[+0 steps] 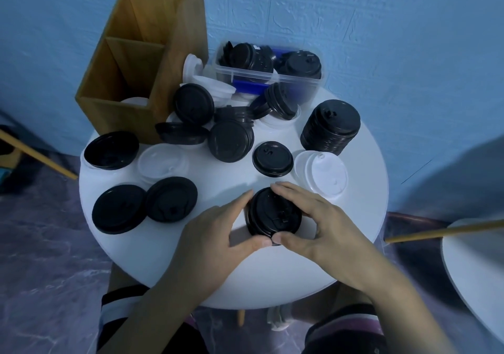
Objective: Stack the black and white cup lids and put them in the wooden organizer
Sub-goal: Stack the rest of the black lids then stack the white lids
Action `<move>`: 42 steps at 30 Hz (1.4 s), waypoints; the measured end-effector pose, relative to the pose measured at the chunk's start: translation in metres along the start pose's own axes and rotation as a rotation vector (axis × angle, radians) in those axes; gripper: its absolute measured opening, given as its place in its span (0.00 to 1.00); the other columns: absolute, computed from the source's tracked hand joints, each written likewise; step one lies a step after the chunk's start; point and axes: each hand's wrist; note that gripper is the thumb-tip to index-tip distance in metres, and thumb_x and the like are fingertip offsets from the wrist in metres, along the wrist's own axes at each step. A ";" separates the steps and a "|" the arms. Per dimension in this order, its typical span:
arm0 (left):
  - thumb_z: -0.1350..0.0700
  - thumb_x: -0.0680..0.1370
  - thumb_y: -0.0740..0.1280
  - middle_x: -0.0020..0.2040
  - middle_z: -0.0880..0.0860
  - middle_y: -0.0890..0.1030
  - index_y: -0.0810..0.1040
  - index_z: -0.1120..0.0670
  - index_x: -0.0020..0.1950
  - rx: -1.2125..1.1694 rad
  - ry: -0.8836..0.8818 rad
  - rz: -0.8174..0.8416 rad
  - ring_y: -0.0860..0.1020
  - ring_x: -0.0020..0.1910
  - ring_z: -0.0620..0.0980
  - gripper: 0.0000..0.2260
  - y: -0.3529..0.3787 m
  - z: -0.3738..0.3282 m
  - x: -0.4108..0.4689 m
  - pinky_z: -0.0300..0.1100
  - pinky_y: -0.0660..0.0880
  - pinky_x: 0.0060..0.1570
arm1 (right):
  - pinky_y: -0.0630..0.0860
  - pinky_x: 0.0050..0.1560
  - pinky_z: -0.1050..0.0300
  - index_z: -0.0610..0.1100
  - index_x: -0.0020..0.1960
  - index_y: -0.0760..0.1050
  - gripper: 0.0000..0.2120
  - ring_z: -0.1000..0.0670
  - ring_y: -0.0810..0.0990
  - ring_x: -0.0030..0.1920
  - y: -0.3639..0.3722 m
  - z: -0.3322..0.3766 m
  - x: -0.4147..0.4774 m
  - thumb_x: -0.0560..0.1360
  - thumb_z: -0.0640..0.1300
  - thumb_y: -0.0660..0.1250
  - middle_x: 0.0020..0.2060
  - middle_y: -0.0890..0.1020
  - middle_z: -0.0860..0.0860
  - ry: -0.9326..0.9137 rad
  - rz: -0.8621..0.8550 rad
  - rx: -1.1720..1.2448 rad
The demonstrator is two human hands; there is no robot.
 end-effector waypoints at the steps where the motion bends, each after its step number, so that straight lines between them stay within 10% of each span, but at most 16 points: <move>1: 0.26 0.70 0.63 0.47 0.20 0.69 0.73 0.45 0.74 0.008 0.001 0.005 0.71 0.44 0.28 0.37 -0.001 -0.001 0.000 0.31 0.59 0.35 | 0.57 0.72 0.73 0.71 0.71 0.64 0.35 0.69 0.61 0.73 0.000 0.001 0.000 0.73 0.49 0.77 0.71 0.66 0.72 -0.002 0.004 -0.008; 9: 0.38 0.71 0.74 0.34 0.39 0.67 0.65 0.41 0.78 0.084 -0.070 0.096 0.69 0.37 0.39 0.37 -0.002 -0.004 0.001 0.31 0.62 0.38 | 0.52 0.67 0.79 0.65 0.75 0.64 0.35 0.73 0.59 0.71 -0.005 0.005 0.003 0.73 0.52 0.75 0.72 0.64 0.72 -0.029 0.029 -0.147; 28: 0.35 0.70 0.74 0.37 0.33 0.63 0.63 0.39 0.78 0.158 -0.065 0.154 0.67 0.45 0.43 0.39 -0.005 -0.012 0.003 0.41 0.65 0.43 | 0.53 0.67 0.79 0.65 0.76 0.63 0.35 0.72 0.58 0.73 -0.015 0.011 0.004 0.75 0.51 0.75 0.72 0.62 0.73 -0.045 0.144 -0.205; 35: 0.35 0.70 0.75 0.37 0.34 0.66 0.61 0.37 0.79 0.153 -0.030 0.114 0.67 0.43 0.43 0.41 -0.002 -0.008 0.001 0.30 0.62 0.40 | 0.54 0.64 0.81 0.68 0.74 0.65 0.34 0.71 0.60 0.72 -0.013 0.014 0.005 0.73 0.57 0.75 0.72 0.64 0.73 -0.044 0.117 -0.253; 42: 0.34 0.68 0.75 0.34 0.33 0.62 0.68 0.40 0.77 0.180 -0.004 0.088 0.66 0.36 0.35 0.39 0.000 -0.001 0.001 0.29 0.58 0.36 | 0.67 0.67 0.65 0.69 0.76 0.60 0.34 0.62 0.66 0.73 -0.011 0.021 0.004 0.75 0.63 0.69 0.76 0.62 0.70 -0.063 0.120 -0.387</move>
Point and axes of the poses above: each hand's wrist, its own x-axis towards the middle knuckle, its own y-axis out of the palm, z = x × y
